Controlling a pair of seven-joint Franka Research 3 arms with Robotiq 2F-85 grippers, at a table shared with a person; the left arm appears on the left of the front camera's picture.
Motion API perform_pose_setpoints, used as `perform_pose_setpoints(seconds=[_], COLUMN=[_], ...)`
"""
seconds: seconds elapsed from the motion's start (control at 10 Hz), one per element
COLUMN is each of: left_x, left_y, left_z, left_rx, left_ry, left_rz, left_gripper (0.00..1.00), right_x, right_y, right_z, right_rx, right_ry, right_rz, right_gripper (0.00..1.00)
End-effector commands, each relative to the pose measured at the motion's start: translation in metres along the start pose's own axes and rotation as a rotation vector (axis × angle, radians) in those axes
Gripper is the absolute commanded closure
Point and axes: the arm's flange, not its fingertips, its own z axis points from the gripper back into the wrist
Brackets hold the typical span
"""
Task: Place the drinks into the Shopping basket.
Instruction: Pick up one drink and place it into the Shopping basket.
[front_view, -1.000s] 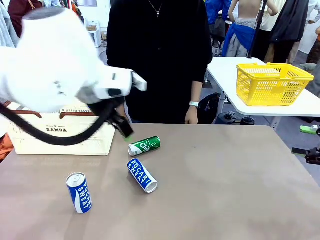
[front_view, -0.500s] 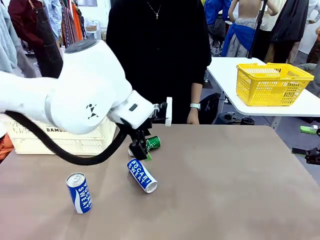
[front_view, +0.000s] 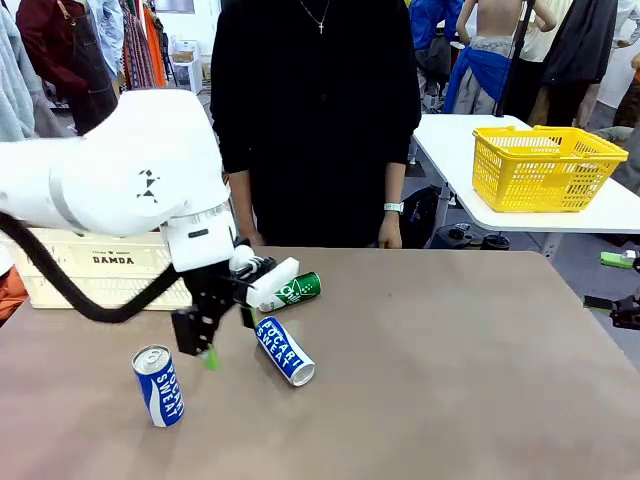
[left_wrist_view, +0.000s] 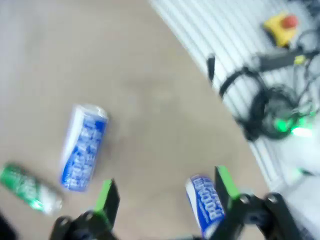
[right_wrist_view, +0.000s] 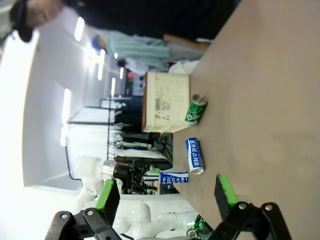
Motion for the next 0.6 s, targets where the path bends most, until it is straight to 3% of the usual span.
perform_pose_setpoints(seconds=[0.0, 0.2, 0.3, 0.5], left_x=[0.019, 0.019, 0.007, 0.007], left_y=[-0.005, -0.005, 0.002, 0.029], left_z=[-0.005, -0.005, 0.001, -0.027], left_rx=[0.038, 0.038, 0.008, 0.104], left_ry=[-0.115, -0.115, -0.027, -0.055], left_rz=[-0.046, -0.046, -0.006, -0.099], left_gripper=[0.00, 0.00, 0.00, 0.00], right_x=[0.001, 0.001, 0.001, 0.001], right_y=[0.005, 0.005, 0.005, 0.005], right_z=[0.002, 0.002, 0.002, 0.002], right_rx=[-0.008, -0.008, -0.008, -0.008], right_ry=[0.012, 0.012, 0.012, 0.012], right_rz=[-0.016, -0.016, -0.016, -0.016], right_gripper=[0.00, 0.00, 0.00, 0.00])
